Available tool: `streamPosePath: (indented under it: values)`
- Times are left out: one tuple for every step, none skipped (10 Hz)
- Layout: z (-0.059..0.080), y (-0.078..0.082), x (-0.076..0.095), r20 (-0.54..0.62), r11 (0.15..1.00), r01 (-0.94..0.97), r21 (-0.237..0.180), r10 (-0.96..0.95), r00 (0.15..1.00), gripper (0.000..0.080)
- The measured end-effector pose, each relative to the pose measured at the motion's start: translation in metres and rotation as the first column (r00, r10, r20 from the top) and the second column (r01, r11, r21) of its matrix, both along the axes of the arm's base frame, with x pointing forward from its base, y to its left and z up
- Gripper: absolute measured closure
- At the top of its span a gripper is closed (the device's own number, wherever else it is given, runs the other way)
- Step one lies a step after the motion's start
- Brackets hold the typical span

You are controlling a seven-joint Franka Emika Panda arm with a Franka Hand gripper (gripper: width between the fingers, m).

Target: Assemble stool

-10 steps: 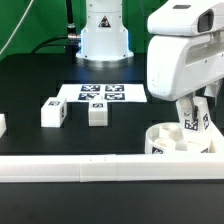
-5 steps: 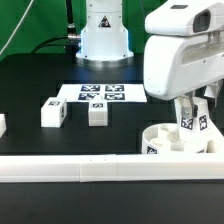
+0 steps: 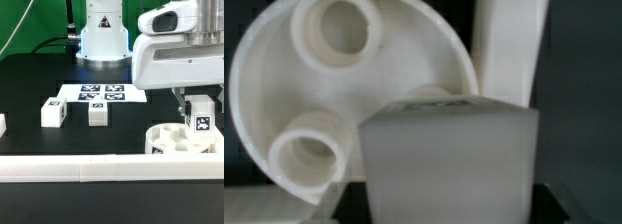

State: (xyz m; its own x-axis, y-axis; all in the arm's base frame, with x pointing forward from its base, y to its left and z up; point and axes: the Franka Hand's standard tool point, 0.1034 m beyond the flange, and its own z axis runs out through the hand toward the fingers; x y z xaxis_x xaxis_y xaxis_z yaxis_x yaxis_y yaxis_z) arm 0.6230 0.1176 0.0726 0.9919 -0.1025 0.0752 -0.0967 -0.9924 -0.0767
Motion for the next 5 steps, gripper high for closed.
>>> streamPosePath:
  values:
    - [-0.0001, 0.0002, -0.0001, -0.007, 0.995, 0.096, 0.007, -0.096, 0.995, 0.0461]
    - [0.0001, 0.0005, 0.0004, -0.01, 0.984, 0.179, 0.012, -0.179, 0.984, 0.0461]
    - [0.0001, 0.0003, 0.0005, -0.014, 0.975, 0.223, 0.016, -0.222, 0.975, 0.0461]
    - [0.0002, 0.0, 0.0006, -0.021, 0.956, 0.294, 0.023, -0.293, 0.956, 0.0461]
    - [0.0002, -0.0003, 0.0007, -0.028, 0.936, 0.351, 0.03, -0.35, 0.936, 0.0461]
